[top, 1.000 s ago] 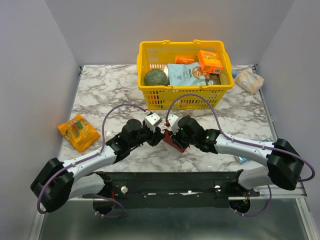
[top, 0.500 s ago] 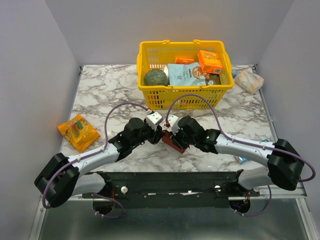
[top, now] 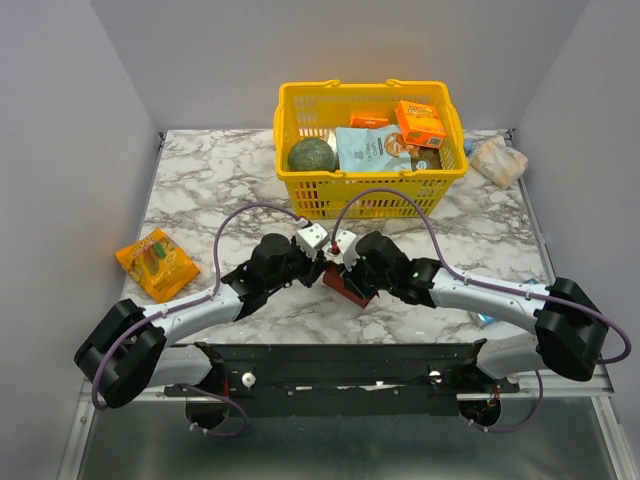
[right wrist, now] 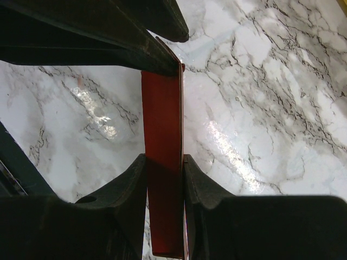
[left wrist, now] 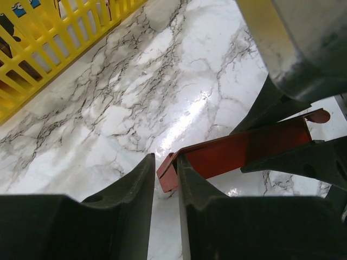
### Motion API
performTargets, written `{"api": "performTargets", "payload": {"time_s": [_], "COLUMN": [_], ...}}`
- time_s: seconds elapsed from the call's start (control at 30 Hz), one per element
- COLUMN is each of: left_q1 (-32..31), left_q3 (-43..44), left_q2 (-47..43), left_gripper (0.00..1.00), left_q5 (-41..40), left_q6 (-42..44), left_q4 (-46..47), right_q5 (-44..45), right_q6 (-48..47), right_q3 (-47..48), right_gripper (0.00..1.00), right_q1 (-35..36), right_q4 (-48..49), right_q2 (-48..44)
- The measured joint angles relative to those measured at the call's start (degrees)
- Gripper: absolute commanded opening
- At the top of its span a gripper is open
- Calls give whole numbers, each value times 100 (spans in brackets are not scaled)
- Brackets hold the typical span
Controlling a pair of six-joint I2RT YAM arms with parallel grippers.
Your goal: Fold the paper box
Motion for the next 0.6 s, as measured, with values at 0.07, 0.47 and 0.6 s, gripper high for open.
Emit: {"api": "performTargets", "payload": {"time_s": [0.07,0.47,0.6], "left_q1": [0,0,0], "left_q3": [0,66,66], "left_q2": [0,105,122], "left_gripper": [30,12,1], "left_q5": [17,116,195], "left_q6": [4,0,-44], "left_q4": [13,28,24], "right_q5": [-4,-7,-9], "right_q6": [0,13,13], "right_q3": [0,0,0], "right_gripper": [22,22,22], "right_q1": [0,0,0], "right_q4": [0,-15,-35], "right_q2": [0,2,4]}}
